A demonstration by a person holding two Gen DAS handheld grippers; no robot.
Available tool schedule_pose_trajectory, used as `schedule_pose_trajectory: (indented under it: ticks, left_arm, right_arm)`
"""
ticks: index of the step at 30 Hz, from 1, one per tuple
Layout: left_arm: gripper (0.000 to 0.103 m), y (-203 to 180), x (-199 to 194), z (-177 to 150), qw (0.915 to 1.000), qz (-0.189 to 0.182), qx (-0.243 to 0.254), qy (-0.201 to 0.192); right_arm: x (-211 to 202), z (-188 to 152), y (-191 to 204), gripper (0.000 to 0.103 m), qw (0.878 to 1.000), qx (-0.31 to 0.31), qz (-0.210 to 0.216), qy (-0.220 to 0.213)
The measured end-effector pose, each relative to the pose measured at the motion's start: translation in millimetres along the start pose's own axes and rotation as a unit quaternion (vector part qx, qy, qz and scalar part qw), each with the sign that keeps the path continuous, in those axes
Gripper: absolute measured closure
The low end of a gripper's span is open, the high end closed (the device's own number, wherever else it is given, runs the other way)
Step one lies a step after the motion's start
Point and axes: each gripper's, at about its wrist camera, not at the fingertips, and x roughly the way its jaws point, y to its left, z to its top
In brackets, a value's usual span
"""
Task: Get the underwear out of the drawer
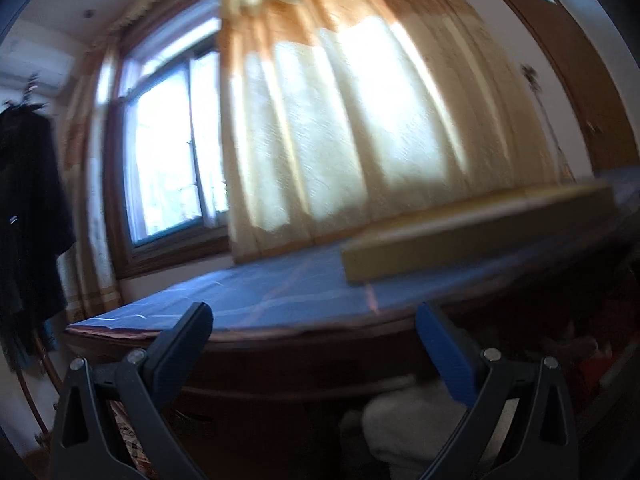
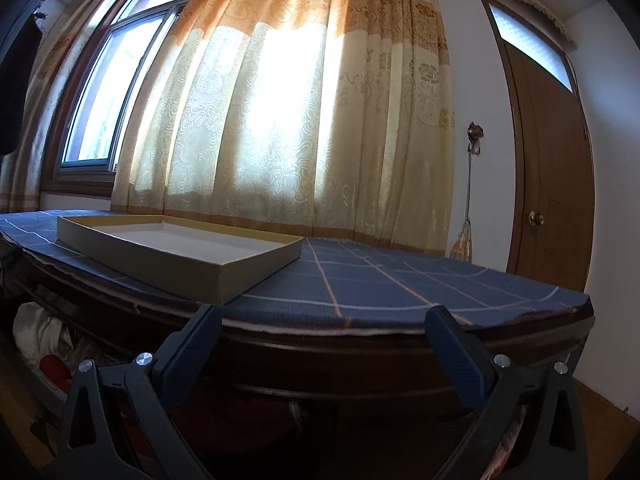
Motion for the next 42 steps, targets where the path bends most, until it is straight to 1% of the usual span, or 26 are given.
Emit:
schedule_pose_trajectory:
  ticks: [1, 3, 4, 11, 19, 27, 29, 33, 35, 38, 40, 42]
  left_arm:
    - [0.0, -4, -3, -1, 0.9998, -0.006, 0.016, 0.003]
    - [0.0, -13, -13, -3, 0.9988, -0.013, 0.047, -0.004]
    - [0.0, -15, -16, -2, 0.9985, -0.019, 0.051, -0.003]
    - [0.0, -3, -32, 1, 0.9985, -0.039, 0.025, 0.029]
    - [0.0, -4, -61, -2, 0.9975, -0.043, 0.04, 0.04]
    - [0.0, -5, -93, -3, 0.9951, -0.056, 0.061, 0.054]
    - [0.0, -3, -100, -3, 0.9946, -0.059, 0.062, 0.059]
    - [0.0, 2, -115, -3, 0.9937, -0.068, 0.055, 0.071]
    - [0.0, -1, -117, -2, 0.9929, -0.07, 0.066, 0.07]
    - [0.0, -12, -117, -3, 0.9905, -0.069, 0.098, 0.068]
    - [0.0, -16, -119, -5, 0.9892, -0.069, 0.112, 0.064]
    - [0.0, -16, -119, -5, 0.9893, -0.069, 0.111, 0.065]
  right_arm:
    - [-3, 0, -1, 0.001, 1.0, 0.002, 0.0, 0.003]
    - [-9, 0, -1, 0.001, 1.0, 0.001, 0.001, 0.007]
    - [-11, 0, -2, 0.001, 1.0, 0.001, 0.002, 0.009]
    - [-30, 0, 0, 0.001, 0.999, -0.006, 0.01, 0.031]
    - [-57, -5, 3, 0.001, 0.998, -0.028, 0.023, 0.045]
    - [-77, -8, 11, 0.001, 0.992, -0.063, 0.043, 0.101]
    - [-84, -9, 14, 0.001, 0.989, -0.071, 0.048, 0.117]
    - [-92, -12, 17, 0.001, 0.983, -0.077, 0.072, 0.15]
    - [-96, -13, 19, 0.001, 0.98, -0.087, 0.08, 0.158]
    - [-101, -13, 21, 0.001, 0.978, -0.099, 0.084, 0.161]
    - [-103, -13, 20, 0.001, 0.979, -0.094, 0.088, 0.158]
    - [-104, -11, 16, 0.001, 0.98, -0.081, 0.093, 0.155]
